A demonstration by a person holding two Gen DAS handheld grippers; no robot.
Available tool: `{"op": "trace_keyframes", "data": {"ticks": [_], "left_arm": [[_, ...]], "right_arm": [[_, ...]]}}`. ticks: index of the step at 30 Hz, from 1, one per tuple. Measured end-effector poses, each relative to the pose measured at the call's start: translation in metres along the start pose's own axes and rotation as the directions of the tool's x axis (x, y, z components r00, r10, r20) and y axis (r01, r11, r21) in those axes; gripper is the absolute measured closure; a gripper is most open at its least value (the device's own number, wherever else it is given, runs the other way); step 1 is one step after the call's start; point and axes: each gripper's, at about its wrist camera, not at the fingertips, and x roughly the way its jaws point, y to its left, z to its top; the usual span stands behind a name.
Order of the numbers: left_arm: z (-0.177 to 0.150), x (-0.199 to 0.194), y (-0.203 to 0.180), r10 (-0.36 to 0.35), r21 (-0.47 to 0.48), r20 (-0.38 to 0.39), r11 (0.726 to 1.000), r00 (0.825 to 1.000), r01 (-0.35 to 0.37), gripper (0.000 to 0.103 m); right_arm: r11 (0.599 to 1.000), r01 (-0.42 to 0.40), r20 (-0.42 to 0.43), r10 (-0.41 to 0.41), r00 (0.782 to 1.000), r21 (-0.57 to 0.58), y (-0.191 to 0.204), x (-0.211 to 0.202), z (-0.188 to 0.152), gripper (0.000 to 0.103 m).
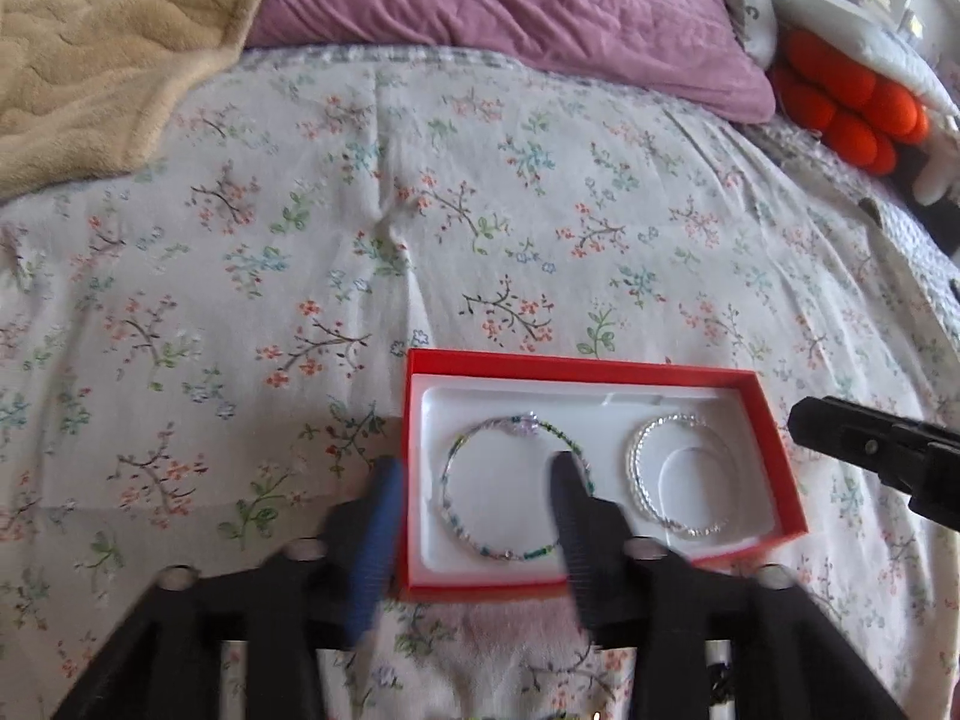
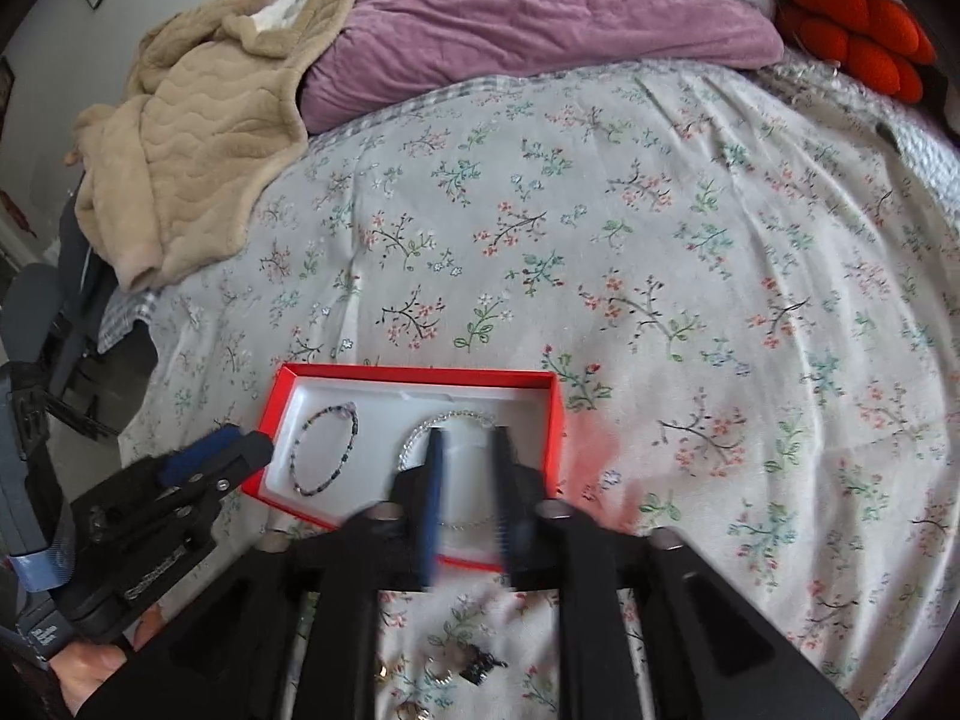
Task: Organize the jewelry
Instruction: 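Move both tools back over the jewelry pile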
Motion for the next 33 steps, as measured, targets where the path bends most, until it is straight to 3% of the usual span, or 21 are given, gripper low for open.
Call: {"op": "trace_keyframes", "data": {"ticks": [1,2,7,12,21,26,31,33], "left_arm": [[-0.003,-0.005,0.0,0.008,0.003,0.001,1.0,1.0,-0.008,0.046],[-0.005,-0.009,0.001,0.014,0.005,0.001,1.0,1.0,-0.014,0.043],[-0.022,-0.026,0.004,0.055,0.016,-0.03,0.998,0.998,-0.054,0.024],[-0.04,-0.045,0.008,0.099,0.016,-0.063,0.995,0.993,-0.099,0.014],[-0.084,-0.053,0.024,0.117,0.002,-0.138,0.993,0.984,-0.118,0.008],[-0.113,-0.037,0.038,0.076,-0.042,-0.241,0.995,0.967,-0.089,0.009],[-0.122,-0.037,0.042,0.082,-0.028,-0.222,0.995,0.972,-0.091,0.009],[-0.123,-0.037,0.041,0.05,-0.032,-0.218,0.998,0.975,-0.059,0.013]], "right_arm": [[1.0,0.007,0.008,-0.007,1.0,-0.004,0.0,-0.005,-0.002,0.061],[1.0,0.012,0.02,-0.012,1.0,-0.006,-0.001,-0.011,-0.004,0.058],[0.997,0.067,0.032,-0.066,0.997,-0.038,-0.001,-0.033,-0.02,0.052],[0.992,0.11,0.02,-0.109,0.994,-0.066,0.0,-0.048,-0.039,0.04],[0.98,0.17,-0.055,-0.176,0.983,-0.104,0.002,-0.055,-0.083,0.033],[0.975,0.204,-0.136,-0.214,0.967,-0.085,-0.007,-0.042,-0.108,0.033],[0.976,0.211,-0.178,-0.218,0.96,-0.06,-0.017,-0.032,-0.119,0.033],[0.973,0.223,-0.183,-0.231,0.956,-0.063,-0.019,-0.028,-0.121,0.033]]}}
